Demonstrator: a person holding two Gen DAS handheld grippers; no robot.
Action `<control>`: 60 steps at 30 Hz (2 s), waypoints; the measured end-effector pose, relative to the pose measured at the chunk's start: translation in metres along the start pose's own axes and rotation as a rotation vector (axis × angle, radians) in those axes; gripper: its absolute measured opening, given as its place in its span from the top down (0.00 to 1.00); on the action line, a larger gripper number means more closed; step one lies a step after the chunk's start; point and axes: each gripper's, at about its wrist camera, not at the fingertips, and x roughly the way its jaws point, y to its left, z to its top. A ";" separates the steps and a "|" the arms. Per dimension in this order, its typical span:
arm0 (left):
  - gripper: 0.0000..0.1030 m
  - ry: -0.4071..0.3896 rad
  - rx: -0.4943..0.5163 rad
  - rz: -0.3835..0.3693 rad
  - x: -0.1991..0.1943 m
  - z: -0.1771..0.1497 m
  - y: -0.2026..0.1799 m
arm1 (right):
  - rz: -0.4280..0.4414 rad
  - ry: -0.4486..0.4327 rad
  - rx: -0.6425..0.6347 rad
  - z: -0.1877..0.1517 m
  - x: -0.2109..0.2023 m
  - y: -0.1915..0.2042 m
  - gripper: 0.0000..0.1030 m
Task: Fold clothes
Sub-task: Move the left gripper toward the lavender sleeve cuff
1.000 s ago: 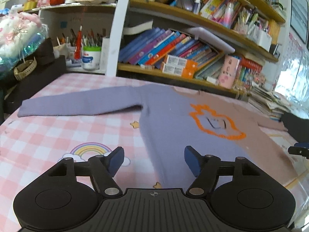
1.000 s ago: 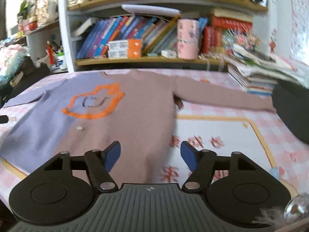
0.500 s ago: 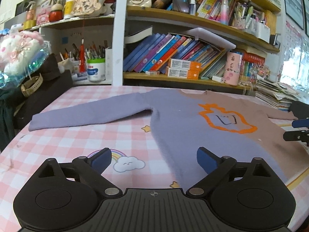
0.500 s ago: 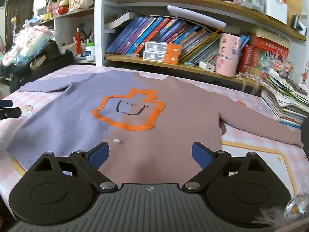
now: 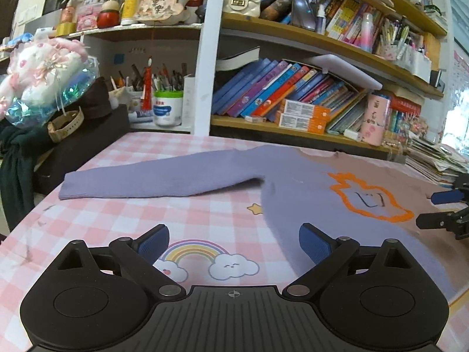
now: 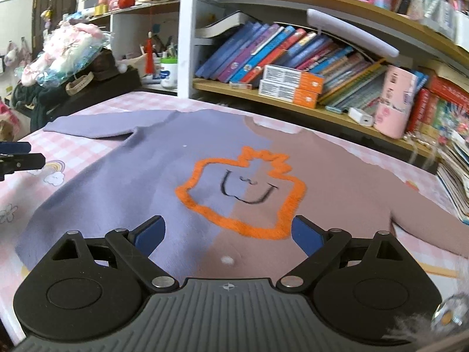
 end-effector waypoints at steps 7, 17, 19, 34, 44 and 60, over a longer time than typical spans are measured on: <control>0.06 0.003 0.036 0.058 0.001 0.004 0.003 | 0.054 -0.009 -0.021 0.011 0.026 0.002 0.09; 0.05 0.063 -0.044 0.138 0.023 0.025 0.033 | 0.127 -0.084 -0.107 0.026 0.053 0.005 0.09; 0.05 0.053 -0.067 0.184 0.028 0.031 0.044 | 0.136 -0.104 -0.113 0.026 0.056 0.004 0.08; 0.16 0.155 -0.180 0.462 0.083 0.063 0.124 | 0.168 -0.148 -0.022 0.016 0.057 -0.010 0.04; 0.54 0.115 -0.502 0.434 0.091 0.061 0.169 | 0.166 -0.165 -0.038 0.015 0.053 -0.007 0.04; 0.54 0.062 -0.678 0.250 0.095 0.055 0.171 | 0.182 -0.148 -0.025 0.016 0.057 -0.009 0.04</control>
